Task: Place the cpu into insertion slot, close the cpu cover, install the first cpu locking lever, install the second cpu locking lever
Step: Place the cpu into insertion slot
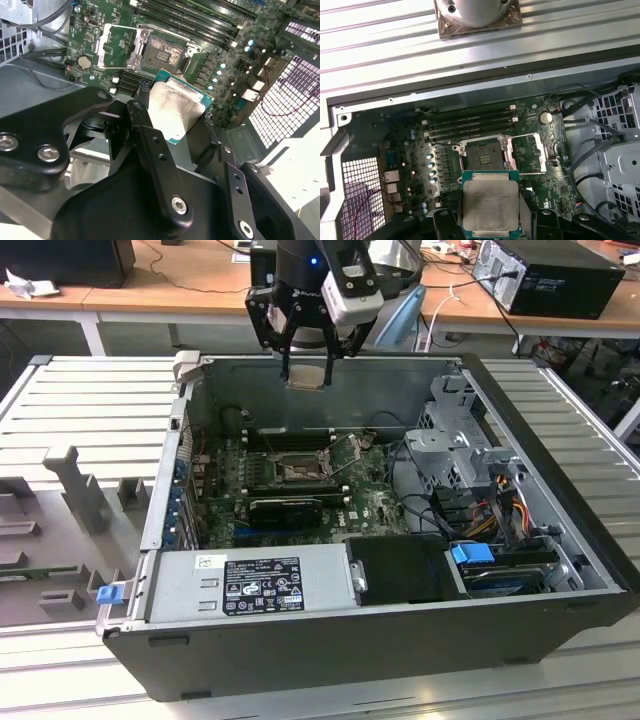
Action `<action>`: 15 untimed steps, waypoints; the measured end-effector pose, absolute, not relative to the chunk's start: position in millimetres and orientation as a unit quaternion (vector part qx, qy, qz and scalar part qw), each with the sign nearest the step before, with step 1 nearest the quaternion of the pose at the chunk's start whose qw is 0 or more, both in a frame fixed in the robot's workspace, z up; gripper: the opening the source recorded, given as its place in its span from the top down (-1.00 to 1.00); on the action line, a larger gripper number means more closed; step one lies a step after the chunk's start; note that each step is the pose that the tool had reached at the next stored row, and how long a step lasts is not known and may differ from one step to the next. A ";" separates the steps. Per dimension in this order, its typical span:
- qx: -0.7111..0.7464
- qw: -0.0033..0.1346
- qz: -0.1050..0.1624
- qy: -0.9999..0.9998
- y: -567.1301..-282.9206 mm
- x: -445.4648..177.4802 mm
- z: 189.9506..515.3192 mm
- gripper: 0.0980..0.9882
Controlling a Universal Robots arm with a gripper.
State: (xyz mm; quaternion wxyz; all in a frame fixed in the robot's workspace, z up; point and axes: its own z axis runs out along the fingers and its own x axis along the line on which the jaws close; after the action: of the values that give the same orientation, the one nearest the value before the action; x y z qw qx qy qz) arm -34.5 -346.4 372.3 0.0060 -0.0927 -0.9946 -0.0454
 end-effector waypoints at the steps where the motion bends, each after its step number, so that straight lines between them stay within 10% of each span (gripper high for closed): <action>1: -0.094 0.006 -0.045 -0.994 -346.4 -34.5 372.3 0.00; 15: -0.122 0.005 -0.046 -0.992 -346.4 -34.5 372.3 0.00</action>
State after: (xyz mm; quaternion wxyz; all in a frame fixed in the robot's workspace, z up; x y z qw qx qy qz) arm -34.5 -346.4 372.3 0.0047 -0.1216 -0.9915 -0.0456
